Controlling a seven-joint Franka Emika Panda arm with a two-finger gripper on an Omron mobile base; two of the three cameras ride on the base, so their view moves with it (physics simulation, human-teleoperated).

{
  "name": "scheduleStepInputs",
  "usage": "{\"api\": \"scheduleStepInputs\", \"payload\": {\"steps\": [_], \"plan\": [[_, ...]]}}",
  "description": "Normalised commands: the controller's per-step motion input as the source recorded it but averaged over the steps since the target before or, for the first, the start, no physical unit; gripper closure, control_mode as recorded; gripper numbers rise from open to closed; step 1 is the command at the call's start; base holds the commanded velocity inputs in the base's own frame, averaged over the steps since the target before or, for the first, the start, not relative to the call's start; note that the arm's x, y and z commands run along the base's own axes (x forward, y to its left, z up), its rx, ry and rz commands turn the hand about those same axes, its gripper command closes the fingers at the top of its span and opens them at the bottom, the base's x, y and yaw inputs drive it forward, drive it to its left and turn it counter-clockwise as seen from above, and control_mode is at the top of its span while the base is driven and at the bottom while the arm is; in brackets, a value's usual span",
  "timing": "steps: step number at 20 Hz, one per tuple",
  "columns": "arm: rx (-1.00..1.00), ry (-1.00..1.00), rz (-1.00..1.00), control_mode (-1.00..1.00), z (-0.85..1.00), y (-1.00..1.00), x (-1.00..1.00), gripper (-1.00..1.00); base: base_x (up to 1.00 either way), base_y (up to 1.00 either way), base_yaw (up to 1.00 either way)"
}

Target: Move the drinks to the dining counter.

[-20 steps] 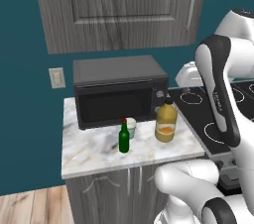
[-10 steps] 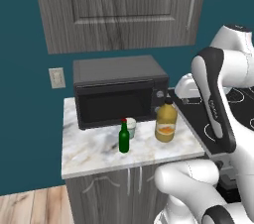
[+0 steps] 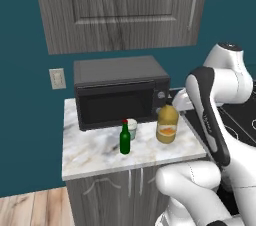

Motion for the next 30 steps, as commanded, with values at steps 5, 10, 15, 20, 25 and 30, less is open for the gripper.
{"api": "scheduleStepInputs", "payload": {"steps": [5,10,15,20,25,30], "plan": [[-0.06,-0.05,0.04,-1.0,-0.14,0.0,0.33,-1.0,0.0,0.0,0.0],[-0.01,-0.08,0.04,-1.0,-0.12,-0.02,0.13,-1.0,0.0,0.0,0.0],[0.0,-0.14,0.02,-1.0,-0.21,-0.02,0.02,-1.0,0.0,0.0,0.0],[0.0,-0.18,0.0,-1.0,-0.05,0.0,0.01,-1.0,0.0,0.0,0.0],[0.0,-0.11,0.0,-1.0,0.0,0.0,0.11,-1.0,0.0,0.0,0.0],[0.0,-0.02,0.0,-1.0,0.0,0.0,0.18,-1.0,0.0,0.0,0.0]]}}
